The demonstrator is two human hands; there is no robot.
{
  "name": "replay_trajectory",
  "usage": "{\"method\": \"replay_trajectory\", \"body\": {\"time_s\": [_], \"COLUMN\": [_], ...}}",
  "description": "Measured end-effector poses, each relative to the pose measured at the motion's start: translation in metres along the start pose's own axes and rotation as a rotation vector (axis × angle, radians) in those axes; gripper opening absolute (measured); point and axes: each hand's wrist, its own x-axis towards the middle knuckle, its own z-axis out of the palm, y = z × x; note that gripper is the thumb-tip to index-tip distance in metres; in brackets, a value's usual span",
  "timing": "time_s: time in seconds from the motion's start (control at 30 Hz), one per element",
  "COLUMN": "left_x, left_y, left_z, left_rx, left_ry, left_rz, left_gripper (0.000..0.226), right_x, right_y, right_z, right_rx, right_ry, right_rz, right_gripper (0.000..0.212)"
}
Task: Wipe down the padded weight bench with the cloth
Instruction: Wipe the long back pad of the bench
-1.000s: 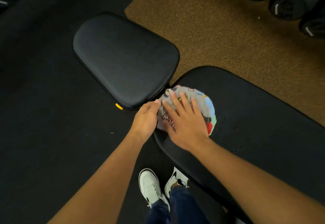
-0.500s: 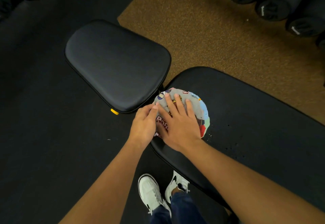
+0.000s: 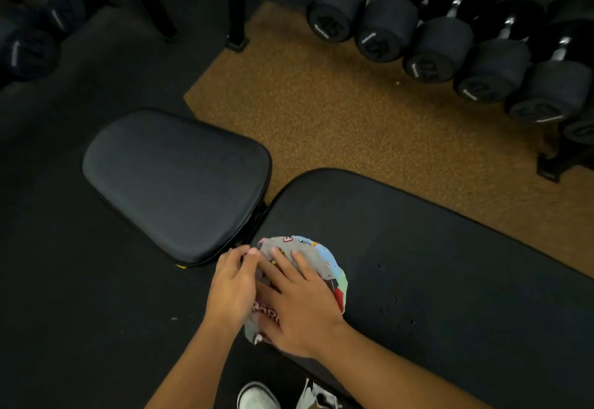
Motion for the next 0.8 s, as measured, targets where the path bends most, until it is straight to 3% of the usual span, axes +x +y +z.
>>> {"method": "replay_trajectory", "body": {"time_s": [0.2, 0.4, 0.6, 0.8], "left_x": [0.002, 0.001, 0.001, -0.006], "left_y": [-0.006, -0.005, -0.008, -0.004], "left_z": [-0.001, 0.000, -0.001, 0.005], "left_rx": [0.021, 0.079, 0.122, 0.164], "left_ry": [-0.010, -0.002, -0.025, -0.012], "left_rz": [0.031, 0.041, 0.047, 0.019], "left_gripper": [0.034, 0.035, 0.042, 0.048], "right_x": [0.013, -0.001, 0.010, -0.039], "right_y": [-0.004, 0.031, 0.027, -0.003], "right_z": [-0.001, -0.003, -0.008, 0.005], "right_rx": [0.002, 0.011, -0.001, -0.016], "right_ry": [0.032, 0.074, 0.077, 0.047], "right_rz": [0.123, -0.012, 0.189, -0.006], "right_gripper": [0.066, 0.059, 0.064, 0.057]}}
